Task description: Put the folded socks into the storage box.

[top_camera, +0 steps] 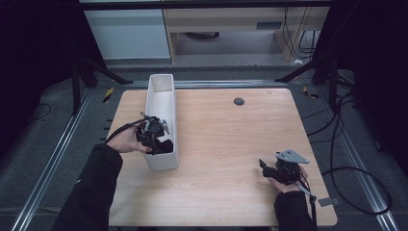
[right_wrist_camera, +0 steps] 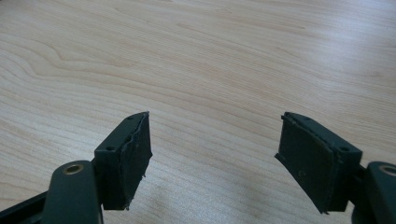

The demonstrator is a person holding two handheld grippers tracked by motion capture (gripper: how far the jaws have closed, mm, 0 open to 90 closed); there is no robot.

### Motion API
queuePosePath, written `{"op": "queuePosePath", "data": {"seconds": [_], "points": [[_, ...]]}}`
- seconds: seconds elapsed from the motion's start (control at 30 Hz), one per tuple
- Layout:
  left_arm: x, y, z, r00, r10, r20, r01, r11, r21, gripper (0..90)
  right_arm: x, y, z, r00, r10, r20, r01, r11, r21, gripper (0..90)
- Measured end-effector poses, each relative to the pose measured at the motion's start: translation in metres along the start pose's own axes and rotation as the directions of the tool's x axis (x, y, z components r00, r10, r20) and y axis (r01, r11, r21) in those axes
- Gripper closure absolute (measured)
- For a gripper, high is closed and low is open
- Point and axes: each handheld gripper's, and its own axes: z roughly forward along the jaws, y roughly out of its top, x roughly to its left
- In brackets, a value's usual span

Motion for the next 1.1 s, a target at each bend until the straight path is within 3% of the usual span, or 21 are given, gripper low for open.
{"op": "queuePosePath", "data": {"seconds": [0.23,0.4,0.53,0.77,0.9,0.97,1.1], "points": [[0.000,-0.001,-0.006,0.9998,-0.013,0.017,0.013,0.9996,-0.026,64.1,0.000,0.000,0.000,1.0000,-0.001,0.002,0.001,1.000,0.000,26.2],[-0.007,0.001,-0.005,0.9991,0.043,0.001,-0.043,0.9990,-0.016,68.7,0.000,0.000,0.000,0.9999,-0.015,0.003,0.015,1.000,-0.004,26.8],[-0.011,0.000,-0.001,0.9940,0.109,-0.013,-0.109,0.9940,-0.013,69.3,0.001,0.000,0.000,1.0000,-0.009,0.004,0.009,1.000,-0.003,27.0],[-0.008,-0.003,0.006,0.9976,0.068,-0.015,-0.068,0.9975,-0.018,68.3,0.002,0.000,0.001,0.9998,-0.020,0.001,0.020,1.000,0.002,27.3],[-0.007,-0.003,0.003,0.9987,0.041,-0.031,-0.042,0.9988,-0.027,57.6,0.002,0.000,0.001,0.9999,-0.015,-0.001,0.015,1.000,0.002,27.2],[-0.005,-0.007,-0.006,0.9989,0.018,-0.044,-0.020,0.9985,-0.051,53.4,0.002,0.000,0.002,0.9998,-0.018,-0.001,0.018,1.000,0.004,27.2],[-0.005,-0.010,-0.023,0.9974,0.009,-0.072,-0.016,0.9950,-0.099,50.8,0.001,0.000,0.001,0.9999,-0.017,0.001,0.017,1.000,0.003,27.2]]}}
